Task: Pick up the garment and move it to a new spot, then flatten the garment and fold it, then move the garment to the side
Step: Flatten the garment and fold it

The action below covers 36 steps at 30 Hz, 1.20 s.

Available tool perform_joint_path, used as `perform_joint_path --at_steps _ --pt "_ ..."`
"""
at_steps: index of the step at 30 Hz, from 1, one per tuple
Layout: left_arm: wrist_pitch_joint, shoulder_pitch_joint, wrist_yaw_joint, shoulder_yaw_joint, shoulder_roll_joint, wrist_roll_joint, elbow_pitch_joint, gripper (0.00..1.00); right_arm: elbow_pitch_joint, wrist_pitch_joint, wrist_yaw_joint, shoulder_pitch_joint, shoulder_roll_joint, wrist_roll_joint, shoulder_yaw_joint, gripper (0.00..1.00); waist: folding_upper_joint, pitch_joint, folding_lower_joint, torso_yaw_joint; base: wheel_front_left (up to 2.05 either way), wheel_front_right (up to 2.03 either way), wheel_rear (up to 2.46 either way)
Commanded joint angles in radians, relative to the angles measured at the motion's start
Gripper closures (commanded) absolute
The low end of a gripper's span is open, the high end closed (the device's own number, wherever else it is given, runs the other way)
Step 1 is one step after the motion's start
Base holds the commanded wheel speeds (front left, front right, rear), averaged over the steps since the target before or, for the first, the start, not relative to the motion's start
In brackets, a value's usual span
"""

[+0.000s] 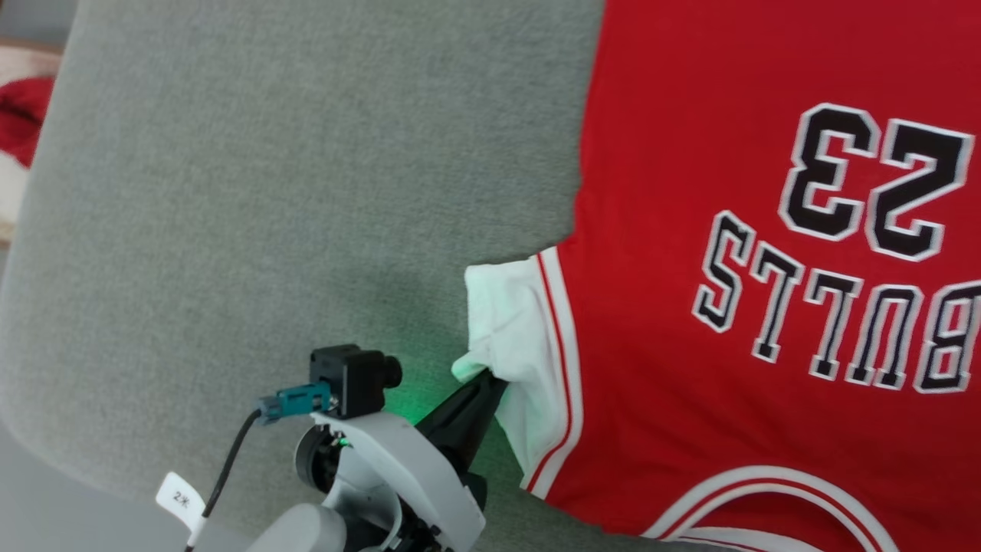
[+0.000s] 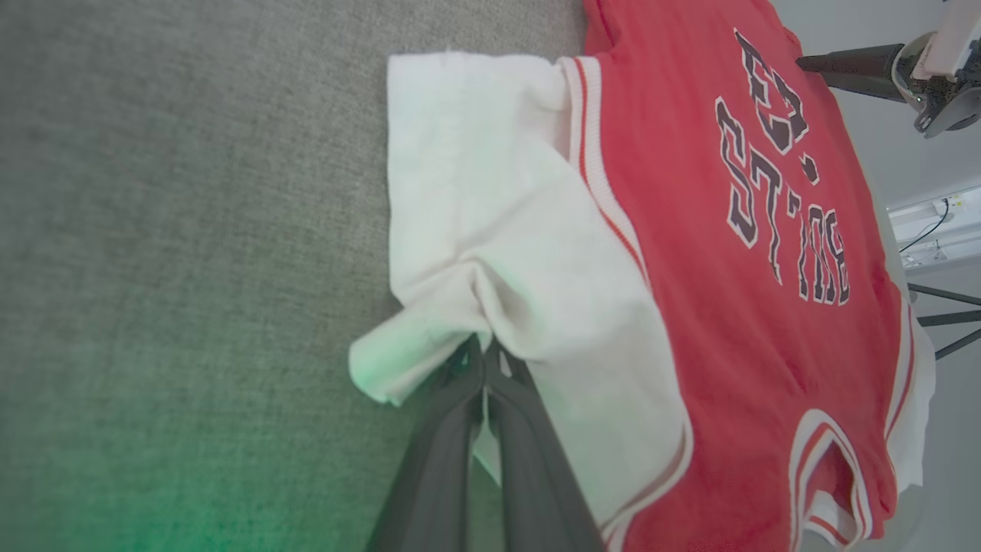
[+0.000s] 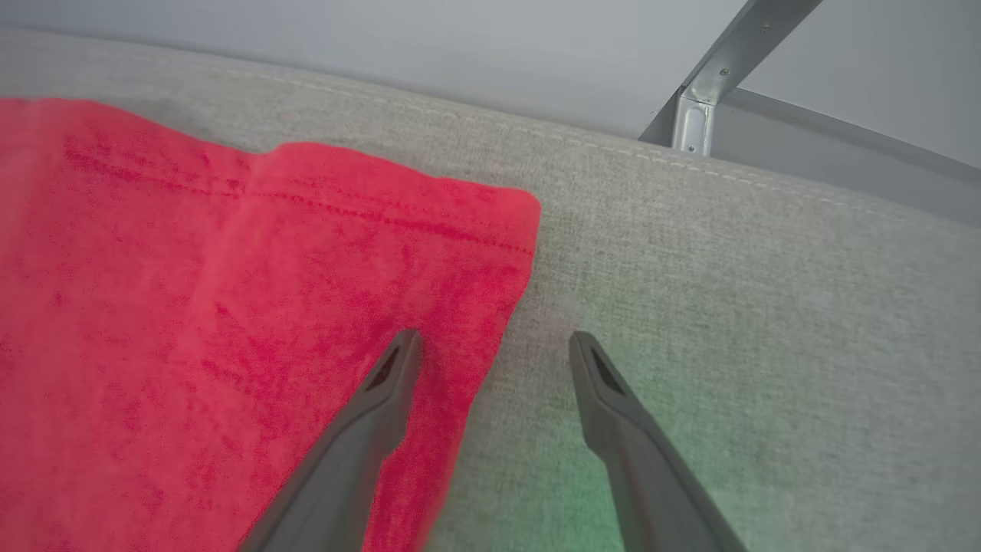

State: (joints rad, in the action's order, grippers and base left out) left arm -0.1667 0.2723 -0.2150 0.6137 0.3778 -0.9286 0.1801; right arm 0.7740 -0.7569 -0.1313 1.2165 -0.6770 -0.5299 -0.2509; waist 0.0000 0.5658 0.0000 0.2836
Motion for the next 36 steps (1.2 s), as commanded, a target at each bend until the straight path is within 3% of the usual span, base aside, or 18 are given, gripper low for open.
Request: perform_joint_path --at_steps 1,7,8,9,10,22,26,36 --pt "0.000 0.017 -0.005 -0.002 -0.002 0.008 -0.022 1.00 0.031 0.002 0.001 0.024 -0.007 0.019 -0.012 0.00 0.0000 0.054 0.0000 0.054 0.00 0.00 0.00" --pt "0.005 0.033 0.003 0.003 -0.015 0.011 -0.037 1.00 0.100 -0.063 -0.002 0.028 0.032 0.000 -0.069 0.00 0.0000 0.075 0.0000 0.053 0.00 0.00 0.00" --pt "0.007 0.034 0.002 0.003 -0.015 0.011 -0.040 1.00 0.099 -0.069 -0.002 0.030 0.037 -0.008 -0.081 0.27 0.0000 0.075 0.0000 0.051 0.00 0.00 0.00" --pt "0.007 0.035 0.002 0.002 -0.015 0.011 -0.044 1.00 0.100 -0.073 -0.003 0.034 0.038 -0.016 -0.089 0.78 0.0000 0.075 0.0000 0.049 0.00 0.00 0.00" --pt "0.009 0.037 0.000 0.001 -0.016 0.012 -0.048 1.00 0.099 -0.067 -0.003 0.039 0.036 -0.018 -0.095 1.00 0.0000 0.075 0.0000 0.047 0.00 0.00 0.00" --pt "0.044 0.062 -0.004 -0.022 -0.015 0.028 -0.073 1.00 0.094 0.010 -0.001 0.006 -0.004 -0.093 -0.135 1.00 0.0000 -0.020 0.0000 -0.001 0.00 0.00 0.00" --pt "0.052 0.046 -0.012 -0.032 -0.005 0.026 -0.086 1.00 0.003 -0.016 -0.001 -0.088 -0.026 -0.193 -0.198 1.00 0.0000 -0.084 0.0000 -0.044 0.00 0.00 0.00" --pt "0.045 -0.013 -0.047 -0.062 0.044 0.013 -0.084 1.00 -0.328 -0.052 0.001 -0.426 -0.220 -0.403 -0.327 1.00 0.0000 -0.214 0.0000 -0.145 0.00 0.00 0.00"
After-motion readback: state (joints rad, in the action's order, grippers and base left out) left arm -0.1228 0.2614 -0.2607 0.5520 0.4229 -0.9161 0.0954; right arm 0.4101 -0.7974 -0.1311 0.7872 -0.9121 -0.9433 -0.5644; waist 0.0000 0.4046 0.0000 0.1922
